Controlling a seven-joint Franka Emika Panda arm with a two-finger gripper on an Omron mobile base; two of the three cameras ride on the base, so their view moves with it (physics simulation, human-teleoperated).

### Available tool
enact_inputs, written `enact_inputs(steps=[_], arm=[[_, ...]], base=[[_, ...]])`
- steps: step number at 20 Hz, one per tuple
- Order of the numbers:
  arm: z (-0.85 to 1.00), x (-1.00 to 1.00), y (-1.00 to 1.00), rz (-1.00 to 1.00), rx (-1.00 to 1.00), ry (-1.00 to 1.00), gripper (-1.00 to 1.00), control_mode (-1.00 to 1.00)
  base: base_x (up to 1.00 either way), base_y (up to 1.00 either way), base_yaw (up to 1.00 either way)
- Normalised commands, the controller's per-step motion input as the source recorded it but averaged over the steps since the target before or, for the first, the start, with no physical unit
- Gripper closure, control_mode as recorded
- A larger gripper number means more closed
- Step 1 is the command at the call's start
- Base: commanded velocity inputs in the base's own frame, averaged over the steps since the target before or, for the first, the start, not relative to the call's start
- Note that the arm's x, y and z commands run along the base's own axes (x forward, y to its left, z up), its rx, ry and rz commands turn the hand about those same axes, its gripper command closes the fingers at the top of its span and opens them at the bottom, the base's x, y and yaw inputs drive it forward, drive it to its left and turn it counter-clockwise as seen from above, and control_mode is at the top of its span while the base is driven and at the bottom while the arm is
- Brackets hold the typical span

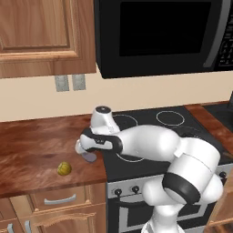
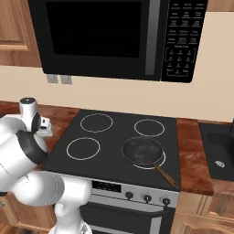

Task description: Put the squash and eggplant in the pan. Then turn on the front right burner and set the heat to medium.

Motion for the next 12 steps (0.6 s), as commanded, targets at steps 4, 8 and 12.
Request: enact_inputs(steps=[4,8,12], arm=[[-0.16,0.12,0.11,0.0,0.0,0.0,-1.0,-1.0],[-0.16,0.15,0.08,0.0,0.0,0.01,-1.0,-1.0],[-0.13,0.15,0.02,0.01,0.0,0.0,-1.0,-1.0]], base=[[0.0,0.0,0.0],[0.0,0.0,0.0],[0.0,0.0,0.0]])
